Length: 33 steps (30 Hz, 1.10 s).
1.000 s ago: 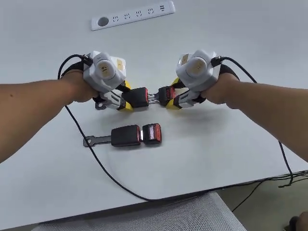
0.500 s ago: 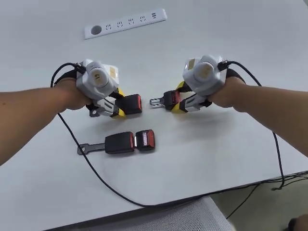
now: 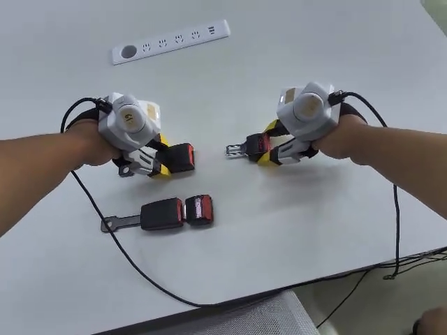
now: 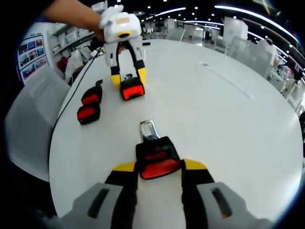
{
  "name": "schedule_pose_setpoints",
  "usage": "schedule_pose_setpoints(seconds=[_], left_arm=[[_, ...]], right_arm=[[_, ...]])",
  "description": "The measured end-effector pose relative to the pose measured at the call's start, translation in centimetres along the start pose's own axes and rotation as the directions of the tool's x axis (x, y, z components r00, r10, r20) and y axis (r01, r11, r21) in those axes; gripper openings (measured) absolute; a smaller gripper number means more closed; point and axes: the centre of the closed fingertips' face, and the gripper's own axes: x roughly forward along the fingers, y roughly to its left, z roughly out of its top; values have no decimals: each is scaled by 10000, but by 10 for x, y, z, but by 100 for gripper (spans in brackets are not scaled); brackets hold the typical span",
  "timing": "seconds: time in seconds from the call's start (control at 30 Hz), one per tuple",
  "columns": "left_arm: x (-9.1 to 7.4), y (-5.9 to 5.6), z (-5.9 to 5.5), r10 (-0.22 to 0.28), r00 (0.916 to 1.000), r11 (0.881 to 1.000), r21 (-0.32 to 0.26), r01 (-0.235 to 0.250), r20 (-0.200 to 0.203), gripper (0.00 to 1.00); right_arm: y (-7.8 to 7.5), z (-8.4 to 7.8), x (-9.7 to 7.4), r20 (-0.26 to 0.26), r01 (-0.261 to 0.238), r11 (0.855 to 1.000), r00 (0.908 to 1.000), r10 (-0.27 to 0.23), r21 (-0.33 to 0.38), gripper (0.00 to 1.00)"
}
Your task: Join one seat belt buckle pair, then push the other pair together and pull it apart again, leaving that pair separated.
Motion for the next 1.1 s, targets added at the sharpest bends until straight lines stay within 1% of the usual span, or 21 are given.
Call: schedule_pose_setpoints(seconds=[0.17, 0.23, 0.37, 0.53, 0.6, 0.77, 0.83, 0.9, 1.0, 1.1], left_arm=[[0, 1, 0, 34, 10000, 10000, -71, -34, 29, 34], [0, 1, 0, 42, 10000, 10000, -60, -42, 2, 34], [1, 1, 1, 44, 10000, 9999, -96, -44, -18, 34], [1, 1, 1, 48, 10000, 9999, -116, -49, -43, 34], [1, 1, 1, 56, 10000, 9999, -144, -57, -40, 34], [2, 1, 1, -21, 9999, 9999, -144, 19, -137, 34], [1, 1, 0, -54, 9997, 10000, 64, 56, -240, 34], [2, 0, 0, -74, 9994, 9999, 120, 78, -324, 34], [2, 1, 1, -112, 9992, 9999, 95, 115, -384, 34], [2, 0, 0, -123, 9988, 9997, 210, 133, -473, 34]], right_arm=[[1, -9, -9, 56, -61, 10000, 10000, 61, -24, 35], [1, -12, -12, 233, -124, 9999, 9997, 125, -65, 35], [-5, -19, -20, 250, -215, 9997, 9995, 218, -122, 35], [-10, -27, -30, 360, -190, 9998, 9992, 190, -6, 35], [-12, -31, -35, 309, -151, 9999, 9994, 151, 1, 35], [-17, -40, -44, 369, -108, 9999, 9993, 104, 112, 35], [-20, -44, -48, 352, -81, 9999, 9994, 76, 127, 35], [-23, -48, -53, 295, -32, 9998, 9996, 26, 193, 35], [-26, -52, -56, 322, 24, 9998, 9995, -31, 217, 35], [-27, -57, -58, 334, 101, 9995, 9994, -111, 294, 36]])
